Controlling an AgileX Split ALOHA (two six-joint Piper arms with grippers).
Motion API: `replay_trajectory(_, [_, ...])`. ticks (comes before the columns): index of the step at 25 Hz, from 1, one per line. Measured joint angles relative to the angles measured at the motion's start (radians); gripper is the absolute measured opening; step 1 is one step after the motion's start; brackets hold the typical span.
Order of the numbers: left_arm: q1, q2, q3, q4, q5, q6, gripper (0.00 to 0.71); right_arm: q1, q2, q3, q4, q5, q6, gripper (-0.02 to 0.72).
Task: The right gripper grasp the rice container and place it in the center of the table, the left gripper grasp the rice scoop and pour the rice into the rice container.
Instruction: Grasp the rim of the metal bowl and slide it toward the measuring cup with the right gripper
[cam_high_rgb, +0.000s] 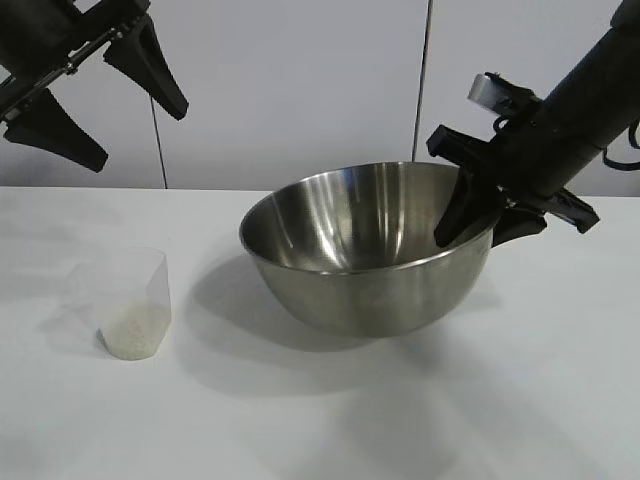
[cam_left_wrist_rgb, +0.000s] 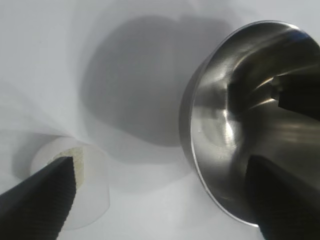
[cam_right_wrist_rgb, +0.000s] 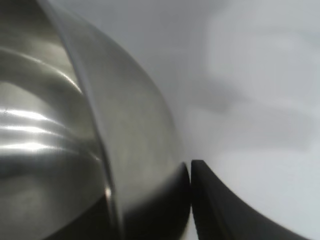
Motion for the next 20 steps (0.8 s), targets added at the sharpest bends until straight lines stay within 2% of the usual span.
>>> replay_trajectory(10, [0.0,0.0,0.0,0.0,-0.008,0.0,0.657,0.069,0.091,0.0,0.071,-0.06,-0.001,0.206])
replay_trajectory(16, [0.0,0.0,0.0,0.0,-0.01,0.0,0.657,0.069,0.099,-0.001,0.079,-0.068,-0.001,0.202])
replay_trajectory(17, [0.0,0.0,0.0,0.0,-0.01,0.0,0.657,0.069,0.099,-0.001,0.078,-0.067,-0.001,0.226])
replay_trajectory(18, [0.0,0.0,0.0,0.0,-0.01,0.0,0.657,0.069,0.099,-0.001,0.075,-0.061,-0.001,0.297])
replay_trajectory(20, [0.0,0.0,0.0,0.0,-0.01,0.0,0.657,0.069,0.099,-0.013,0.064,-0.041,-0.001,0.491])
